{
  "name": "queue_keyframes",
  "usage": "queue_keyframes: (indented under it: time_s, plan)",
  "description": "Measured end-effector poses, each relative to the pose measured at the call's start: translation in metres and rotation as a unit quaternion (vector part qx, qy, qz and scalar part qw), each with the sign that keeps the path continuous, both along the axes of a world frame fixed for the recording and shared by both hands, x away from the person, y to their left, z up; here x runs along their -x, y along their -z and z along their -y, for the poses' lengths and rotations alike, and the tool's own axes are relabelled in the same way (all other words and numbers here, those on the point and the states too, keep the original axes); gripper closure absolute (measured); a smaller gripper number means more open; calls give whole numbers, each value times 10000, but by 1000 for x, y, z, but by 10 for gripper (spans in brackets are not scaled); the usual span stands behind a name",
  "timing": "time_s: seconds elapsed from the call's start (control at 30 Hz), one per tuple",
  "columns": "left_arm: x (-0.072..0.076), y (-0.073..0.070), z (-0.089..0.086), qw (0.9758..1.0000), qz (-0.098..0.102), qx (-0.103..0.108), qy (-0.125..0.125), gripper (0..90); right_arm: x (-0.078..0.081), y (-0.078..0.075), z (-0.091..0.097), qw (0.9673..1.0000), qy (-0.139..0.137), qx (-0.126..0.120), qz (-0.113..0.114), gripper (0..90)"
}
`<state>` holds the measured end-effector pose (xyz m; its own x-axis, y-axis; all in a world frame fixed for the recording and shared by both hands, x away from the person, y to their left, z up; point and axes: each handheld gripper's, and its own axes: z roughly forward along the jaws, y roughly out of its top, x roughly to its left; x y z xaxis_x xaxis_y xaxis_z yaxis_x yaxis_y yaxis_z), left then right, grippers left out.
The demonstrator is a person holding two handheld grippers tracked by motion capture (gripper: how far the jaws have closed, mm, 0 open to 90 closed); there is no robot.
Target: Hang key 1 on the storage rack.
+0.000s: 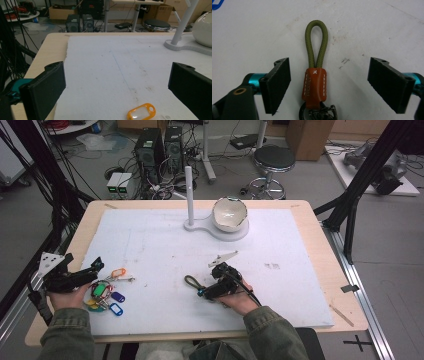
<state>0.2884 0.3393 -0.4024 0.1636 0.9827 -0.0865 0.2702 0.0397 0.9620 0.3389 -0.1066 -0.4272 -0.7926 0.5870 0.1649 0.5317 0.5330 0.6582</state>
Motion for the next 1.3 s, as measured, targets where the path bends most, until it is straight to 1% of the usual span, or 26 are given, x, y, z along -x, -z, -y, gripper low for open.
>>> queue_keyframes:
  time_s: [0.07, 0.13, 0.17, 0.27, 0.3, 0.37, 0.4, 0.5, 0.6, 0.63, 0.67, 0.7, 0.77, 0.87, 0.9, 0.93, 1.03, 1.07, 1.2, 1.3]
  plan:
    - [0, 0, 0, 10000, 1, 0, 0, 17, 0, 1, -1, 10000, -50, 22, -9, 202]
    - [0, 0, 0, 10000, -6, 3, 1, 17, 1, 1, -2, 10000, -42, 75, -38, 207]
    - [0, 0, 0, 10000, -9, 0, 2, 17, 1, 2, -2, 9999, -57, 78, -36, 231]
    - [0, 0, 0, 10000, -15, -2, 6, 17, 2, 2, -3, 9999, -65, 101, -49, 253]
    - [0, 0, 0, 10000, -22, -11, 8, 17, 1, 2, -3, 9999, -107, 116, -24, 292]
    - [0, 0, 0, 10000, -26, -9, 16, 17, 2, 2, -3, 9998, -113, 131, -50, 307]
    - [0, 0, 0, 10000, -27, -12, 15, 17, 3, 2, -3, 9998, -100, 146, -50, 351]
    - [0, 0, 0, 10000, -24, -5, 9, 17, 3, 2, -4, 9998, -133, 144, -74, 416]
    - [0, 0, 0, 10000, -33, -6, 18, 17, 3, 3, -4, 9996, -119, 236, -139, 497]
    - [-1, 0, 0, 10000, -30, -6, 23, 17, 4, 3, -5, 9995, -136, 247, -152, 520]
    - [-1, 0, 0, 10000, -30, -6, 23, 17, 4, 3, -5, 9995, -136, 247, -152, 520]
    - [-1, 0, 0, 10000, -25, 7, 19, 17, 4, 3, -6, 9994, -214, 234, -167, 598]
    - [-1, 0, 0, 10000, -25, 2, 23, 17, 5, 2, -8, 9991, -272, 254, -208, 663]
    - [-1, 0, 0, 10000, -24, 3, 23, 17, 9, 1, -11, 9986, -307, 414, -99, 690]
    - [-1, 0, 0, 10000, -25, 3, 23, 17, 9, 1, -11, 9986, -307, 414, -99, 690]
    - [-1, 0, 0, 10000, -21, 4, 24, 17, 9, 1, -12, 9984, -339, 441, -72, 711]
    - [-1, 0, 0, 10000, -18, 4, 25, 17, 9, 0, -12, 9985, -325, 424, -96, 728]
    - [-1, 0, 0, 10000, -21, 2, 25, 17, 10, -1, -12, 9983, -359, 454, -55, 739]
    - [-1, 0, 0, 10000, -21, 4, 28, 17, 10, -1, -12, 9985, -341, 427, -83, 746]
    - [-1, 0, -1, 10000, -28, 2, 27, 17, 9, -2, -10, 9987, -284, 398, -173, 748]
